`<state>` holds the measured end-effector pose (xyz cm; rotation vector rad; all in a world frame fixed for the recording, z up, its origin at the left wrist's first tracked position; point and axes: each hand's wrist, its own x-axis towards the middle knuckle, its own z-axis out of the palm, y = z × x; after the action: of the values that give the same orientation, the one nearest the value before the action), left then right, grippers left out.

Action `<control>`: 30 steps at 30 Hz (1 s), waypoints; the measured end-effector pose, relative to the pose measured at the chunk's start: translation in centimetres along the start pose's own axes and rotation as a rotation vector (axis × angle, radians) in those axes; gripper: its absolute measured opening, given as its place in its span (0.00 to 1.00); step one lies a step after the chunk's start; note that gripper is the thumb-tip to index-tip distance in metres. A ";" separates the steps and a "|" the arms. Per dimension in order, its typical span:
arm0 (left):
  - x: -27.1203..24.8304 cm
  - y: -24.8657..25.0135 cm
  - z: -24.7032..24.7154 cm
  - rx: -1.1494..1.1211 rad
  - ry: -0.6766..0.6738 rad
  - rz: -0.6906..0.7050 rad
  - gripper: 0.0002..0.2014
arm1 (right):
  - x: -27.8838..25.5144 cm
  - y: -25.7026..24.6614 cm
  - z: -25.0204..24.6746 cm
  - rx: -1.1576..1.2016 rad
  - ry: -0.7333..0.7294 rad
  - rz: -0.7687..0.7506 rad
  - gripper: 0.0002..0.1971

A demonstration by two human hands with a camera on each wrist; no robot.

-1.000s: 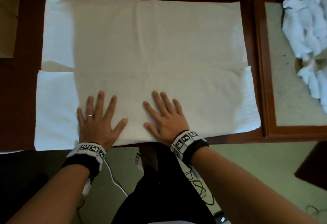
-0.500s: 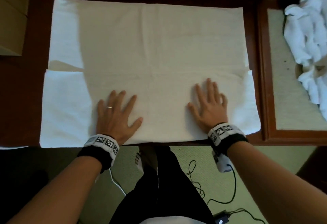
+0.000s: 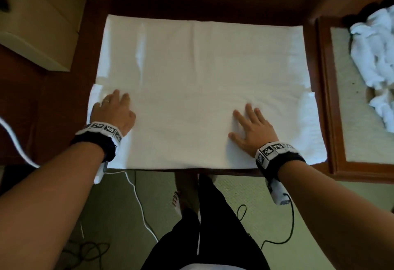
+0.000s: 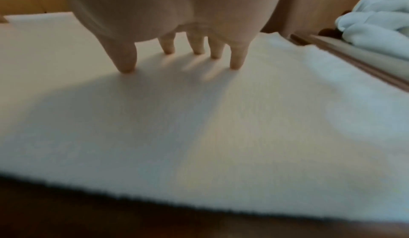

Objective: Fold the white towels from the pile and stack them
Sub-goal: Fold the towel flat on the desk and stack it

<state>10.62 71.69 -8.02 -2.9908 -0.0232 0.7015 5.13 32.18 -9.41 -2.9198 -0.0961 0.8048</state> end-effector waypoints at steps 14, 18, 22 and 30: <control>9.4 6.2 -9.8 -0.228 -0.112 0.002 0.17 | 11.6 3.2 -11.4 0.140 0.020 0.093 0.17; 15.0 7.0 -11.1 -0.241 -0.053 -0.043 0.19 | 17.8 6.3 -13.7 0.176 0.152 0.077 0.21; 20.0 7.0 -11.2 -0.100 0.059 0.018 0.30 | 22.8 8.6 -15.5 0.008 0.184 0.068 0.32; 24.1 6.9 -10.9 0.058 0.211 0.109 0.26 | 24.9 10.8 -15.2 -0.050 0.349 -0.073 0.30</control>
<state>37.04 64.86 -9.43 -3.0105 0.1692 0.3843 34.68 22.31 -10.40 -3.0306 -0.1928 0.2779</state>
